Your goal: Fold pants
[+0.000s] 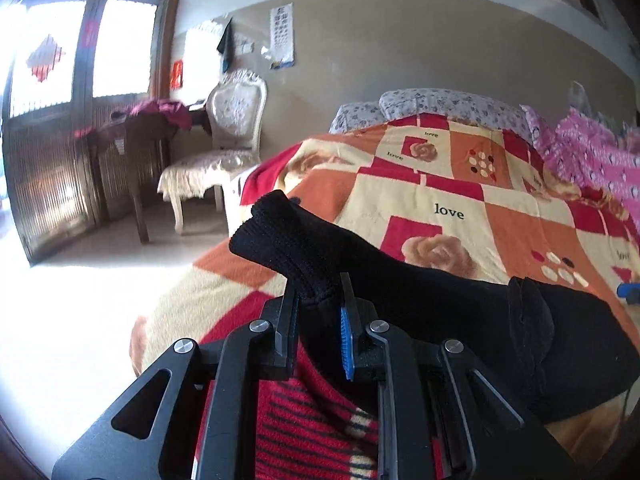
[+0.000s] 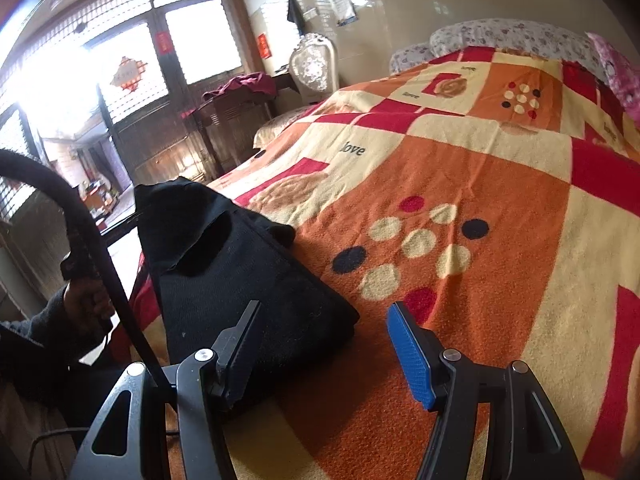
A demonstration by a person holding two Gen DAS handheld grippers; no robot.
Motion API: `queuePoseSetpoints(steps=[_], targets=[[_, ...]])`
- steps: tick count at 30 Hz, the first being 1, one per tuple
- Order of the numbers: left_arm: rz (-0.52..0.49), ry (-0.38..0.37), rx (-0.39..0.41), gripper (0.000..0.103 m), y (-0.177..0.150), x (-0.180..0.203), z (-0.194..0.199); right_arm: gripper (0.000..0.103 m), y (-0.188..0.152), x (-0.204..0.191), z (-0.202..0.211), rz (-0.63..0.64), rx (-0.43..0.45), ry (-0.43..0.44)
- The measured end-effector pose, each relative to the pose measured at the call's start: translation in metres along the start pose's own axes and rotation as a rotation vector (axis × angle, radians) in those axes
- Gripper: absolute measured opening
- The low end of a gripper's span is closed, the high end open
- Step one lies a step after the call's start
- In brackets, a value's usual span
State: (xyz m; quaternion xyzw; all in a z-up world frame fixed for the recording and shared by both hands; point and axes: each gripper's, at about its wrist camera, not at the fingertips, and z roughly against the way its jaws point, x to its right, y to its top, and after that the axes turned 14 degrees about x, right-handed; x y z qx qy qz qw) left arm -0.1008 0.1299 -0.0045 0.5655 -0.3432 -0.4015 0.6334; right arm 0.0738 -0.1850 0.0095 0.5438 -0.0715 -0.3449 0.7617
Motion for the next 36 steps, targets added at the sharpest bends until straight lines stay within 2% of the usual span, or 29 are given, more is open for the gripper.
queuePoseSetpoints(steps=[2,4,10,14,16,18,20,22,24,26,29,33,36], targets=[[-0.098,-0.022,0.057,0.015,0.003,0.018,0.007,0.062,0.009,0.006,-0.004,-0.159,-0.020,-0.017],[-0.172,-0.065,0.102,0.015,0.004,0.037,0.015,0.062,0.023,0.000,-0.008,-0.256,-0.026,-0.001],[-0.407,-0.261,0.230,0.015,-0.002,0.099,0.051,0.062,0.059,-0.043,-0.019,-0.456,0.086,0.243],[-0.479,-0.347,0.236,0.014,-0.012,0.120,0.064,0.062,0.061,-0.055,-0.039,-0.590,0.111,0.402],[-0.511,-0.365,0.236,0.014,-0.016,0.126,0.068,0.062,0.054,-0.058,-0.051,-0.640,0.096,0.434],[-0.555,-0.398,0.234,0.014,-0.019,0.131,0.072,0.062,0.047,-0.059,-0.065,-0.669,0.067,0.410],[-0.613,-0.423,0.241,0.014,-0.024,0.135,0.078,0.062,0.042,-0.061,-0.074,-0.696,0.040,0.424],[-0.674,-0.448,0.252,0.014,-0.030,0.141,0.083,0.061,0.041,-0.068,-0.079,-0.662,-0.001,0.410],[-0.716,-0.457,0.268,0.014,-0.034,0.147,0.088,0.019,0.044,-0.074,-0.080,-0.575,-0.047,0.340],[-0.734,-0.476,0.278,0.014,-0.034,0.155,0.093,0.015,0.040,-0.072,-0.076,-0.548,-0.065,0.256],[-0.760,-0.508,0.289,0.014,-0.033,0.165,0.100,0.012,0.033,-0.058,-0.061,-0.536,-0.060,0.175],[-0.783,-0.552,0.292,0.014,-0.029,0.188,0.104,0.011,0.024,-0.029,-0.038,-0.602,-0.050,0.167],[-0.785,-0.583,0.257,0.014,-0.026,0.202,0.103,0.011,0.020,-0.011,-0.024,-0.640,-0.057,0.158]])
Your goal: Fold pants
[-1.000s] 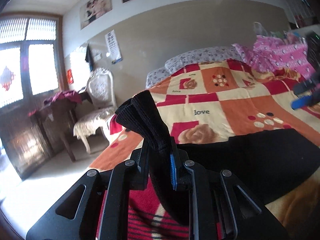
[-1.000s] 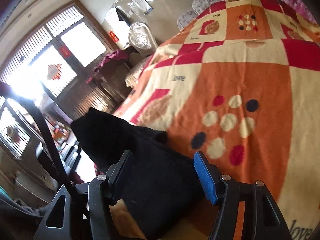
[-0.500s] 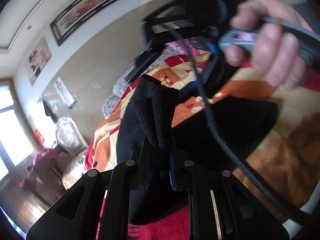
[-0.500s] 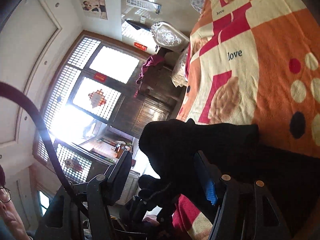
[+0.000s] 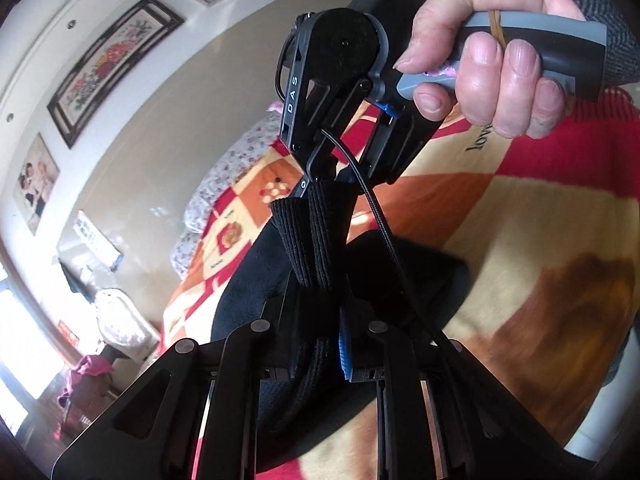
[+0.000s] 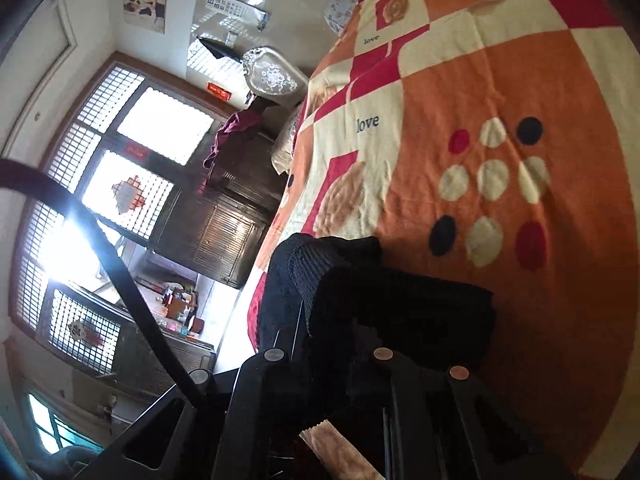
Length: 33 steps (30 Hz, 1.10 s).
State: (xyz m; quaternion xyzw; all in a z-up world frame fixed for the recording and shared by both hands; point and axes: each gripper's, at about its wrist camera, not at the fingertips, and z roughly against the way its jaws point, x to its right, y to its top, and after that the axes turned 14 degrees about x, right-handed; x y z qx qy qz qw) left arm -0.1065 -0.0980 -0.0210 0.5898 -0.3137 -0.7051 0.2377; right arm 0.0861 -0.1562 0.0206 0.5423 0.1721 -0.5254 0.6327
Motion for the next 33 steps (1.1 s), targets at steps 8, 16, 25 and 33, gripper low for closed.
queuePoseSetpoints(steps=[8,16,25,33], targets=[[0.008,-0.060,-0.077,0.021,0.003,0.016,0.010,0.018,-0.010,0.045,-0.010,-0.039,-0.064,-0.064],[0.331,-0.229,-0.032,0.024,0.003,-0.032,0.057,0.024,0.003,0.023,0.041,0.095,0.163,-0.168],[0.920,-0.104,-0.123,0.024,-0.038,-0.144,0.034,0.025,-0.071,-0.111,0.074,0.705,0.176,-0.149],[1.142,-0.201,-0.318,0.023,-0.084,-0.132,-0.017,0.032,-0.126,-0.098,-0.006,0.754,0.047,-0.282]])
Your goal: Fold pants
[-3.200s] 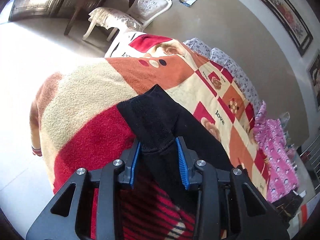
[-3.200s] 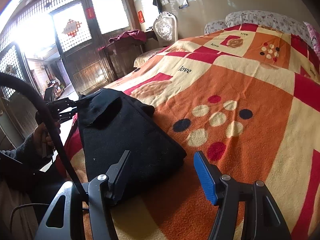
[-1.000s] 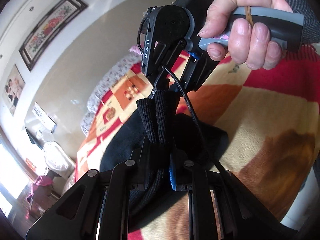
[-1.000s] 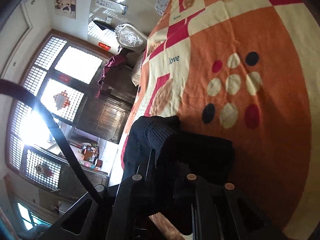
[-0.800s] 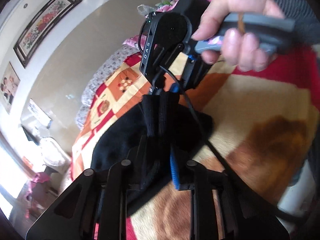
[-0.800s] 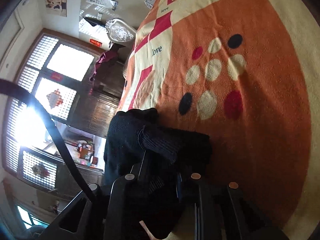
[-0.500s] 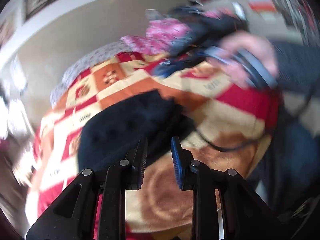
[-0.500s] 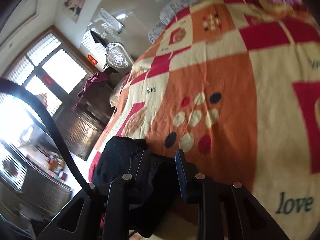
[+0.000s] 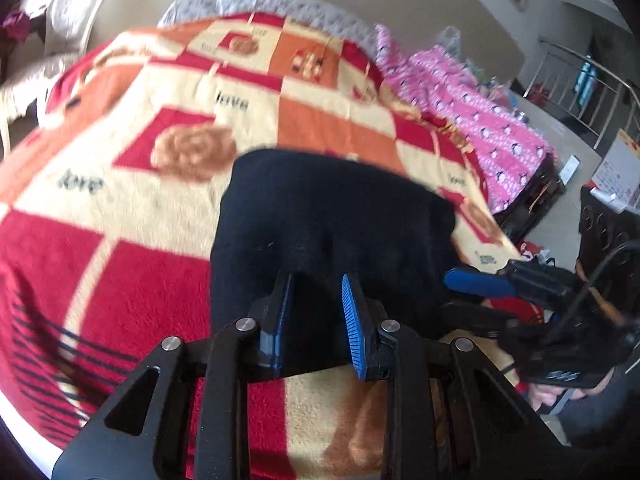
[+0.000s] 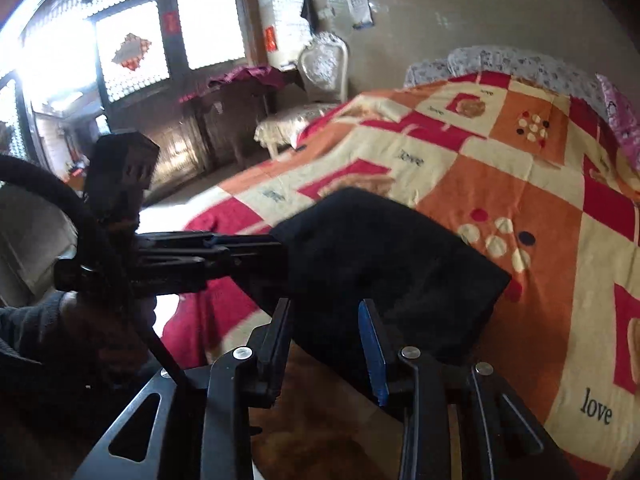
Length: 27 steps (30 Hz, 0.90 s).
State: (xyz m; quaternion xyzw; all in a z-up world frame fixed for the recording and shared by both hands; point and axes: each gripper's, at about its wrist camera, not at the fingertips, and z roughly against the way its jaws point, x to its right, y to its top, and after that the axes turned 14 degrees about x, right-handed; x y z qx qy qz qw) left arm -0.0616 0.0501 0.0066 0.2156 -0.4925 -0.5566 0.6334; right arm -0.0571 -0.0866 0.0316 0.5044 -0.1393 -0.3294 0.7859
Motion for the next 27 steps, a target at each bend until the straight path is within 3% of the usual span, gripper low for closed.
queuePoseSetpoints(steps=[1,2,3,7,10,13,15,17,20,22,23,27], targets=[[0.003,-0.007,0.024,0.023,-0.001,0.000,-0.001,0.032,-0.010,0.007,-0.016,-0.003,-0.053,-0.063],[-0.008,-0.011,0.035,0.023,-0.007,-0.002,-0.004,0.033,-0.021,0.022,-0.026,-0.034,-0.087,-0.070],[-0.021,-0.016,0.047,0.023,-0.014,-0.001,-0.005,0.033,-0.027,0.033,-0.024,-0.049,-0.039,-0.055],[0.026,-0.037,0.040,0.023,-0.011,-0.010,-0.006,0.033,-0.027,0.039,-0.022,-0.064,-0.072,-0.036],[-0.038,-0.033,0.091,0.023,0.006,-0.003,0.003,0.035,-0.014,0.027,-0.015,-0.020,-0.097,-0.014],[-0.051,-0.020,0.126,0.023,0.032,-0.005,-0.004,0.035,0.010,0.026,0.004,-0.014,-0.011,0.000],[-0.021,-0.027,0.094,0.023,0.050,-0.010,-0.023,0.035,0.026,0.035,0.008,-0.011,0.063,-0.034],[0.010,-0.032,-0.011,0.023,0.059,-0.016,-0.054,0.035,0.036,0.049,-0.002,-0.022,0.081,-0.063],[0.032,0.030,-0.122,0.028,0.054,-0.029,-0.090,0.035,0.032,0.071,-0.036,-0.057,0.004,-0.066],[0.091,0.013,-0.119,0.028,0.053,-0.039,-0.092,0.036,0.014,0.078,-0.063,-0.049,-0.114,-0.061],[0.106,0.012,-0.119,0.028,0.053,-0.041,-0.092,0.036,0.008,0.080,-0.062,-0.043,-0.065,-0.058],[0.088,0.019,-0.105,0.028,0.055,-0.038,-0.085,0.037,0.006,0.090,-0.063,-0.116,-0.055,-0.027]])
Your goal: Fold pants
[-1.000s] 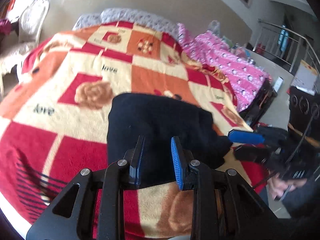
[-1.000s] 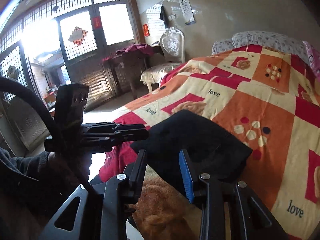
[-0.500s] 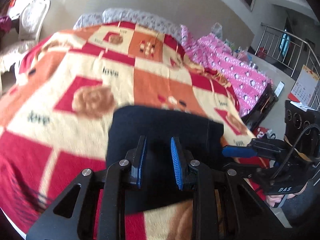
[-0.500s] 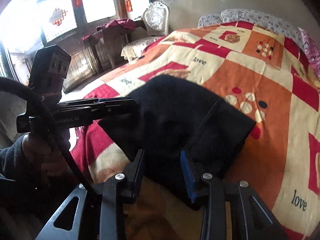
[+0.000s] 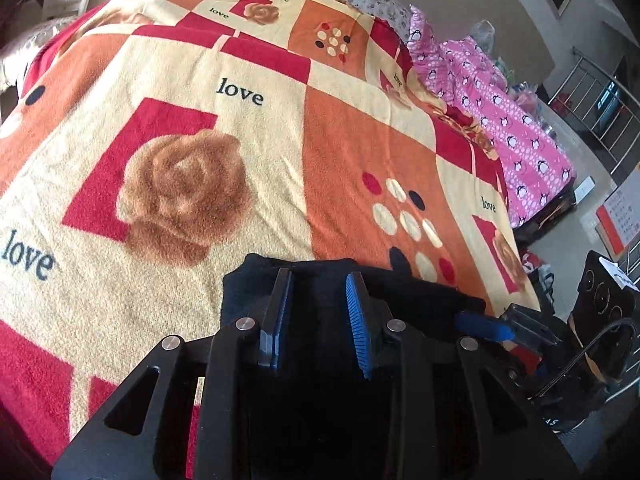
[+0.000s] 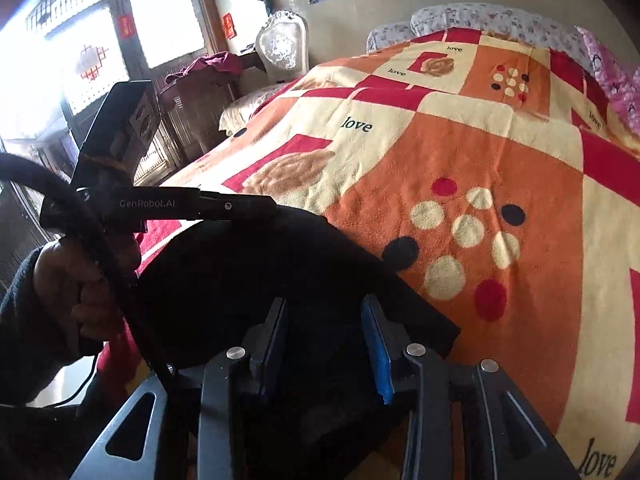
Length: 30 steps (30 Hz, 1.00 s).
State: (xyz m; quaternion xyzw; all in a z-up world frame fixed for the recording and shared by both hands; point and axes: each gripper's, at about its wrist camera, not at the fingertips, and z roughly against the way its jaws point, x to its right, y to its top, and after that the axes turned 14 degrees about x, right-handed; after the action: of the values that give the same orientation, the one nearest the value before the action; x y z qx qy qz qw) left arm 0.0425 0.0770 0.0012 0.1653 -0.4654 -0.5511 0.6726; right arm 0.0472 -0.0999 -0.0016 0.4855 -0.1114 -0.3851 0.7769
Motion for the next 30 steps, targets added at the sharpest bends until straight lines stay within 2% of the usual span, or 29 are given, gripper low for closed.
queuePoseSetpoints(steps=[2,4,5,6,9,11,13,15,16,17,18,20,22,23,24,26,28,30], targets=[[0.038,0.003,0.032,0.028,0.004,-0.004,0.018,0.037,0.003,0.002,0.001,-0.023,0.000,0.021],[0.051,0.014,0.083,0.039,0.005,-0.010,0.042,0.036,0.010,0.006,0.020,-0.085,0.030,0.032],[0.051,0.008,0.104,0.055,0.002,-0.015,0.053,0.037,0.010,0.006,0.038,-0.125,0.070,0.032],[0.053,0.000,0.115,0.065,0.000,-0.020,0.059,0.042,0.010,0.010,0.051,-0.169,0.108,0.029],[0.089,-0.053,0.088,0.066,-0.014,-0.036,0.065,0.059,-0.003,0.024,0.077,-0.314,0.154,0.028],[0.146,-0.085,0.034,0.066,-0.025,-0.046,0.057,0.060,-0.014,0.030,0.077,-0.393,0.133,0.039],[0.224,-0.137,-0.052,0.066,-0.035,-0.053,0.042,0.060,-0.025,0.031,0.068,-0.432,0.085,0.031],[0.254,-0.190,-0.039,0.067,-0.038,-0.053,0.040,0.060,-0.034,0.028,0.055,-0.434,0.011,-0.005],[0.261,-0.218,-0.063,0.067,-0.039,-0.052,0.036,0.062,-0.040,0.029,0.046,-0.446,-0.039,-0.026],[0.264,-0.234,-0.074,0.067,-0.038,-0.050,0.032,0.066,-0.044,0.031,0.042,-0.469,-0.038,-0.017],[0.261,-0.226,-0.071,0.067,-0.037,-0.048,0.030,0.070,-0.046,0.033,0.045,-0.484,0.006,-0.011],[0.252,-0.213,-0.081,0.067,-0.034,-0.043,0.026,0.070,-0.045,0.037,0.041,-0.529,0.026,0.029],[0.264,-0.200,-0.080,0.066,-0.031,-0.042,0.024,0.069,-0.046,0.042,0.032,-0.571,0.035,0.112],[0.278,-0.184,-0.078,0.061,-0.030,-0.043,0.023,0.065,-0.044,0.042,0.031,-0.564,0.052,0.104],[0.282,-0.158,-0.075,0.053,-0.029,-0.042,0.023,0.054,-0.044,0.042,0.029,-0.557,0.051,0.099],[0.207,-0.101,-0.053,0.043,-0.029,-0.032,0.027,0.043,-0.046,0.044,0.034,-0.563,0.080,0.092],[0.109,-0.059,-0.023,0.034,-0.029,-0.014,0.029,0.037,-0.046,0.041,0.046,-0.542,0.123,0.107],[0.061,-0.062,-0.006,0.028,-0.022,0.000,0.028,0.033,-0.039,0.033,0.054,-0.465,0.139,0.076]])
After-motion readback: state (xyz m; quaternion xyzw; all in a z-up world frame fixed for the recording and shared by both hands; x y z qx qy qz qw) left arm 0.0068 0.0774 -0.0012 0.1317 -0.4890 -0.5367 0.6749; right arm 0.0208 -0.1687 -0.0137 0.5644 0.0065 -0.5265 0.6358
